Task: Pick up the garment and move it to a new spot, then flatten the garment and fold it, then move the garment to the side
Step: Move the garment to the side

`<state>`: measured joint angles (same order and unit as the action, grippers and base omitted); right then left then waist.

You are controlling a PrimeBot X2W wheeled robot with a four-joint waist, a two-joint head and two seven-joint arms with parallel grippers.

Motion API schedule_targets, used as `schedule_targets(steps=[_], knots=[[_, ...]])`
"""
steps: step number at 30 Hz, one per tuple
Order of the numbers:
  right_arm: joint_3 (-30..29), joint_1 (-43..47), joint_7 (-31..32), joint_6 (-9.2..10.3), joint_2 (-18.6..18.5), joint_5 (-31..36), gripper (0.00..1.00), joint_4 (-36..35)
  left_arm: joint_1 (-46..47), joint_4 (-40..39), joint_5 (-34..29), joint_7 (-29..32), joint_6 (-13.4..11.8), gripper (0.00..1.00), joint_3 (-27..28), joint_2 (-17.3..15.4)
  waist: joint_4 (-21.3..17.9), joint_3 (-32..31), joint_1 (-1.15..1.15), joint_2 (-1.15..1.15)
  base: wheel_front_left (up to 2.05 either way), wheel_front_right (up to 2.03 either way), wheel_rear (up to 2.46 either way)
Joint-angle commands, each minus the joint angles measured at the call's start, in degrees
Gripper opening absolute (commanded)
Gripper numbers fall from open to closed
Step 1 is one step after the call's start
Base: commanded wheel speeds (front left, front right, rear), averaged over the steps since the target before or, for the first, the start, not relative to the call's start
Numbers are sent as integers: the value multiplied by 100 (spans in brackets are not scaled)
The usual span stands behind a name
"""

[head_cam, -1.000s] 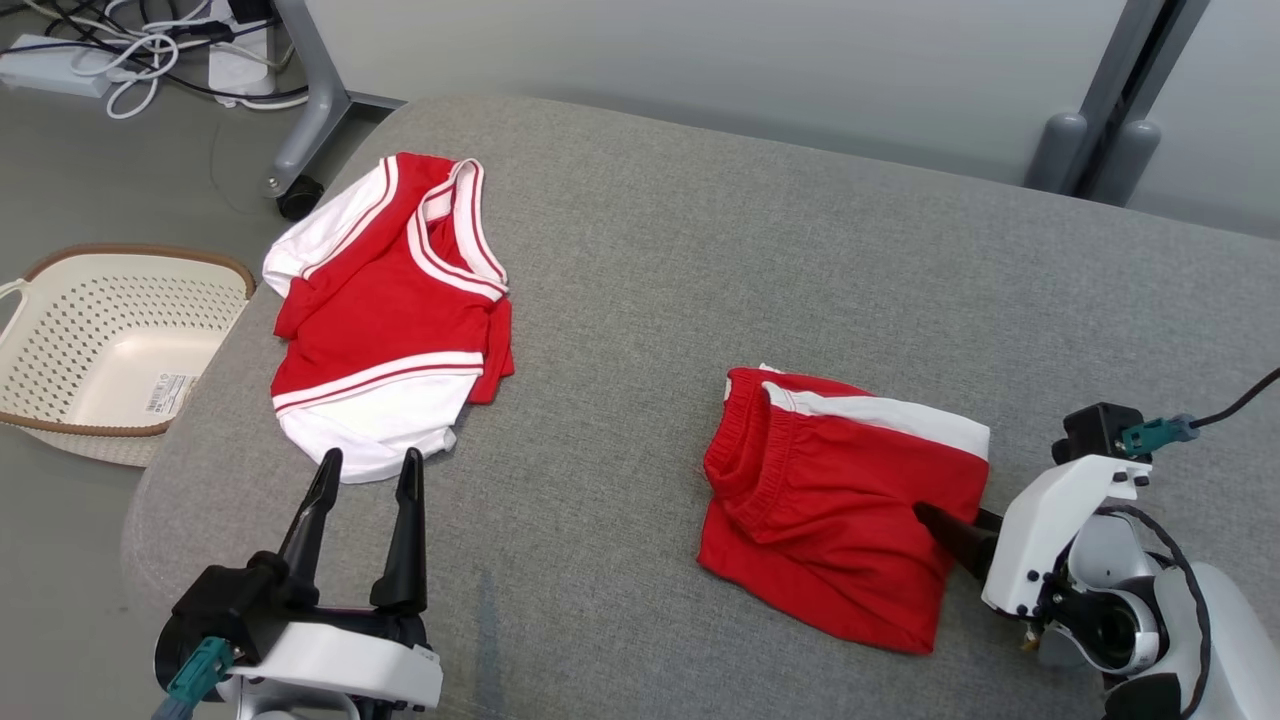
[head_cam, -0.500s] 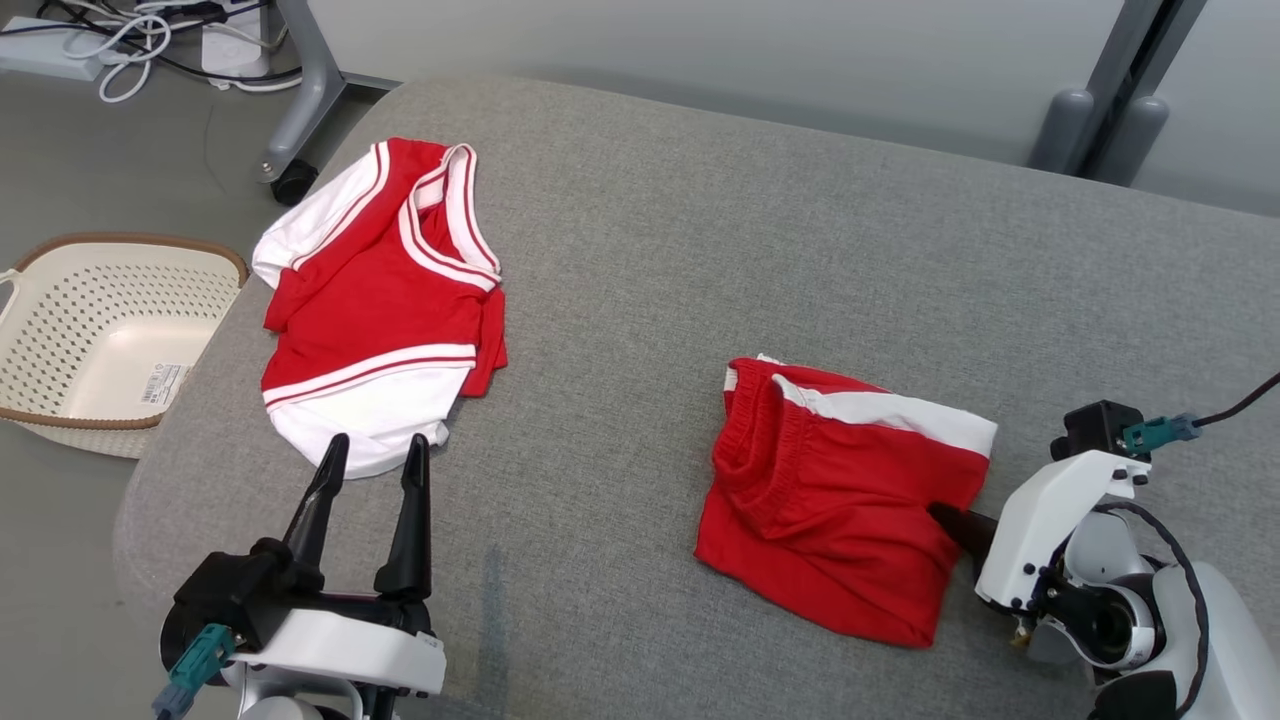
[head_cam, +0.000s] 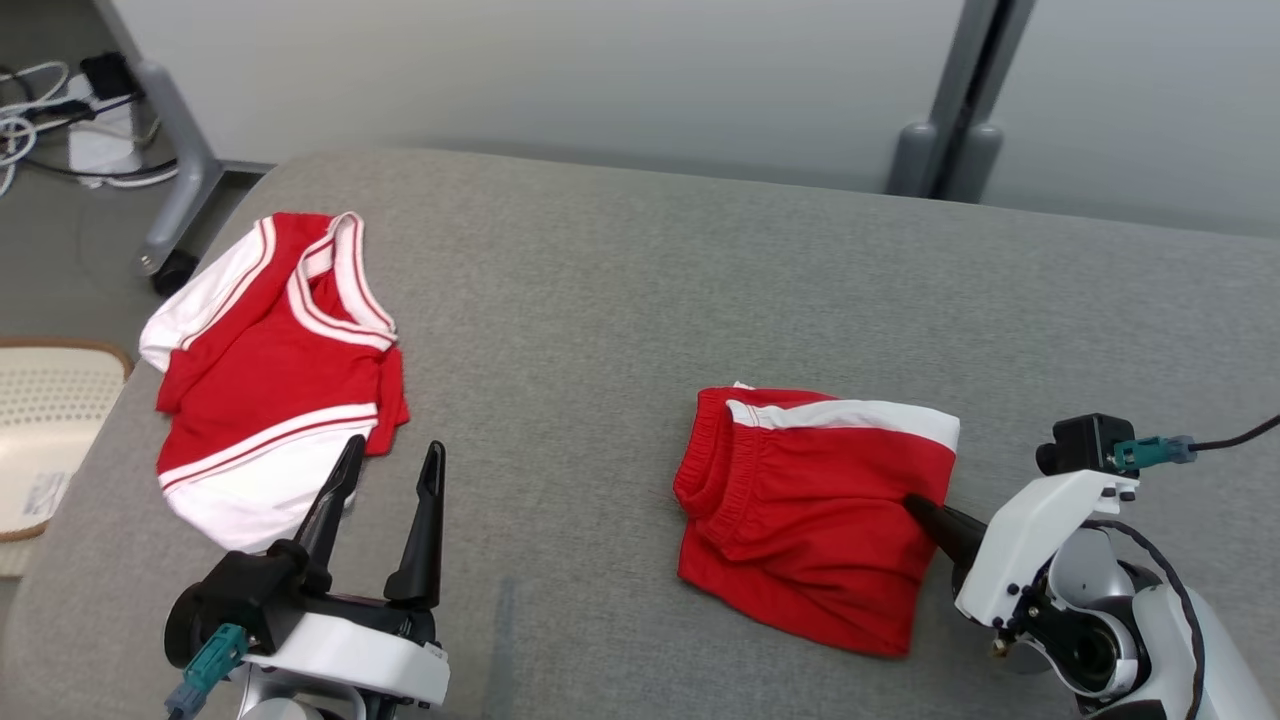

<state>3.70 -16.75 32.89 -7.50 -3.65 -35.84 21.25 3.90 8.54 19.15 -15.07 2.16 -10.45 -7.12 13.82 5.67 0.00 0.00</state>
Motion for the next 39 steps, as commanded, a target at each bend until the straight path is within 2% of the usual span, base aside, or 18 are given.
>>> schedule_targets(steps=[1, 12, 19, 24, 36, 39], knots=[[-18, 105, -57, 0, -61, -49, 0, -45, 57, -6, -62, 25, 36, 100, -29, -43, -367, -217, 0, 0, 0, 0, 0], [-7, 477, -79, 0, -193, -272, 0, -363, 136, 15, -83, 147, 97, 100, -371, 49, -1693, -551, 0, 0, 0, 0, 0], [214, 330, -144, -1, -440, -423, 0, -628, 223, 7, -110, 216, 129, 100, -552, 75, -2312, -455, 0, 0, 0, 0, 0], [626, -9, -272, -1, -916, -547, 0, -518, 321, -57, -151, 312, 142, 100, -640, 7, -2508, -216, 0, 0, 0, 0, 0], [1479, -1480, -847, -1, -2268, -846, 0, 323, 587, -543, -285, 688, 90, 100, -635, -330, -2596, 748, 0, 0, 0, 0, 0], [1605, -1785, -984, 0, -2404, -898, 0, 524, 647, -672, -309, 777, 87, 100, -632, -404, -2614, 939, 0, 0, 0, 0, 0]])
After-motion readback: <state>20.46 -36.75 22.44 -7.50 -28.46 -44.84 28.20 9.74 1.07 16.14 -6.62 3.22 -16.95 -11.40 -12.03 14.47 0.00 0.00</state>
